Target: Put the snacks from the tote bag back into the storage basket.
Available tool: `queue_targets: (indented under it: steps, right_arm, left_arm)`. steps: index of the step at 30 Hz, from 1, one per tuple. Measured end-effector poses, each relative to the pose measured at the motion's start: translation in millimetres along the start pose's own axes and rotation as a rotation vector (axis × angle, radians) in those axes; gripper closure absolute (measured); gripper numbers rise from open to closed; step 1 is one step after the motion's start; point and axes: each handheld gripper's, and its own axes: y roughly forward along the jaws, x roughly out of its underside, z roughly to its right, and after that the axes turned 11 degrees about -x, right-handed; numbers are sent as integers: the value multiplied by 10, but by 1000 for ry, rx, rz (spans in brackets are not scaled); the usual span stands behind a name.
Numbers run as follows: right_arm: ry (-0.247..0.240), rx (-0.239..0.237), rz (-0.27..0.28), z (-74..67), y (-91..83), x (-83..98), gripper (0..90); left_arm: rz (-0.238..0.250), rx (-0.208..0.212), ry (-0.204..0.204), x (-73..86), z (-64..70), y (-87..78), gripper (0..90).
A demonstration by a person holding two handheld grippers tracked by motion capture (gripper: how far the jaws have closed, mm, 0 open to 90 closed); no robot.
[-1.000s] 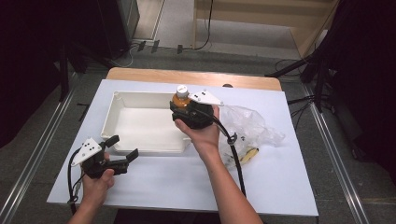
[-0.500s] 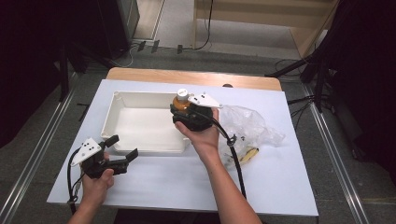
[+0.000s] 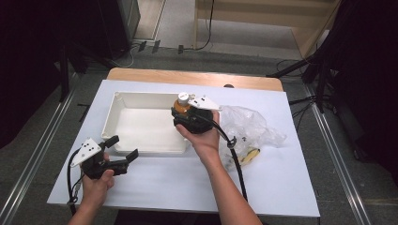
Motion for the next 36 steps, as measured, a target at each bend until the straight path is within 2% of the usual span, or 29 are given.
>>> queue_targets:
  steps: [36]
  right_arm:
    - [3, 17, -76, 48, 162, 215, 307]
  left_arm:
    - [7, 6, -2, -1, -6, -5, 53]
